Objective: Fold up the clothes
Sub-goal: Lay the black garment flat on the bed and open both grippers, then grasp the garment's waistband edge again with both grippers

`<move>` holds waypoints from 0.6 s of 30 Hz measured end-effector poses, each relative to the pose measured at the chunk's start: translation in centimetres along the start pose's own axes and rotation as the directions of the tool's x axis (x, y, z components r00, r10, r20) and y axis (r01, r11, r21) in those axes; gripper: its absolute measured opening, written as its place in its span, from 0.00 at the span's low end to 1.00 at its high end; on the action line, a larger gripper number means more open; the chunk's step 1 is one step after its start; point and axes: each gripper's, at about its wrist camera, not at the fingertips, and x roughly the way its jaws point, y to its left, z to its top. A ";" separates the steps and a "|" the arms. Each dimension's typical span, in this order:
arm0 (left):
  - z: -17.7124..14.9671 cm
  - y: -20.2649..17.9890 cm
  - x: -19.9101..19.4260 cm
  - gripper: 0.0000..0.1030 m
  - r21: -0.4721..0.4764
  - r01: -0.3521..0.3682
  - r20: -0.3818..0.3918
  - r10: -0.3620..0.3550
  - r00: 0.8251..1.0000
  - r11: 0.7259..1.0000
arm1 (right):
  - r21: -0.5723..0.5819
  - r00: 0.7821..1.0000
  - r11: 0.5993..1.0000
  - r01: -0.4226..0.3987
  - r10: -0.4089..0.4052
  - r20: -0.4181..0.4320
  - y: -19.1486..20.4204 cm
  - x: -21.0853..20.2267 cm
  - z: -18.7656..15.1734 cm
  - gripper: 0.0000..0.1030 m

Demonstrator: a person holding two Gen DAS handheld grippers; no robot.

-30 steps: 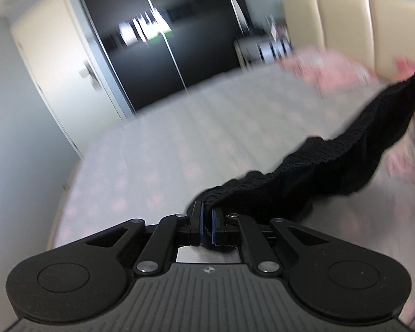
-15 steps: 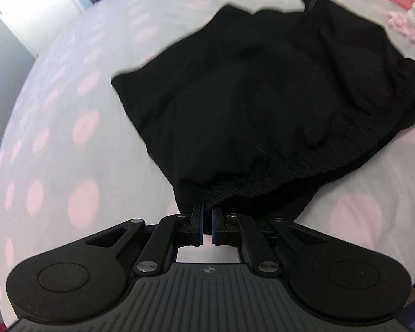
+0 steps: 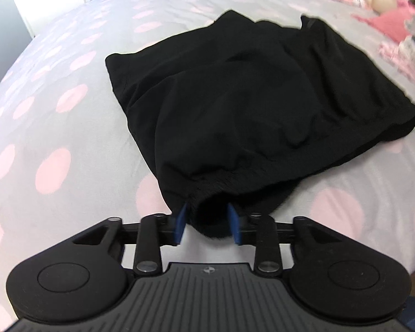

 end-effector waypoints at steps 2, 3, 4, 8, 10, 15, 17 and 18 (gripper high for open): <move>0.6 0.2 -0.8 0.40 -0.065 0.033 0.032 -0.031 0.999 0.997 | 0.073 0.999 0.997 -0.035 0.033 0.021 -0.6 -0.2 -0.1 0.38; 0.6 0.6 -1.1 0.41 -0.105 0.051 0.056 -0.045 0.997 0.993 | 0.099 0.999 0.994 -0.046 0.043 0.027 -0.7 -0.3 -0.1 0.39; 0.5 1.0 -1.4 0.41 -0.150 0.069 0.082 -0.057 0.995 0.986 | 0.126 0.998 0.990 -0.057 0.053 0.033 -0.9 -0.3 -0.2 0.39; 0.0 3.4 -2.7 0.41 -0.352 0.143 0.200 -0.075 0.977 0.925 | 0.232 0.996 0.968 -0.092 0.086 0.036 -1.6 0.8 0.1 0.48; -0.1 4.7 -2.5 0.41 -0.430 0.176 0.227 -0.083 0.970 0.886 | 0.304 0.994 0.946 -0.113 0.110 0.028 -2.2 1.7 0.1 0.55; -0.5 6.9 0.4 0.41 -0.580 0.238 0.206 -0.142 0.968 0.779 | 0.456 0.986 0.883 -0.116 0.157 -0.054 -3.6 4.5 -0.5 0.56; -0.8 8.1 2.0 0.41 -0.642 0.266 0.203 -0.175 0.963 0.719 | 0.496 0.981 0.861 -0.110 0.175 -0.086 -4.1 5.2 -0.9 0.41; -0.8 8.6 2.8 0.40 -0.665 0.278 0.202 -0.191 0.961 0.694 | 0.503 0.979 0.858 -0.108 0.181 -0.098 -4.2 5.3 -1.0 0.27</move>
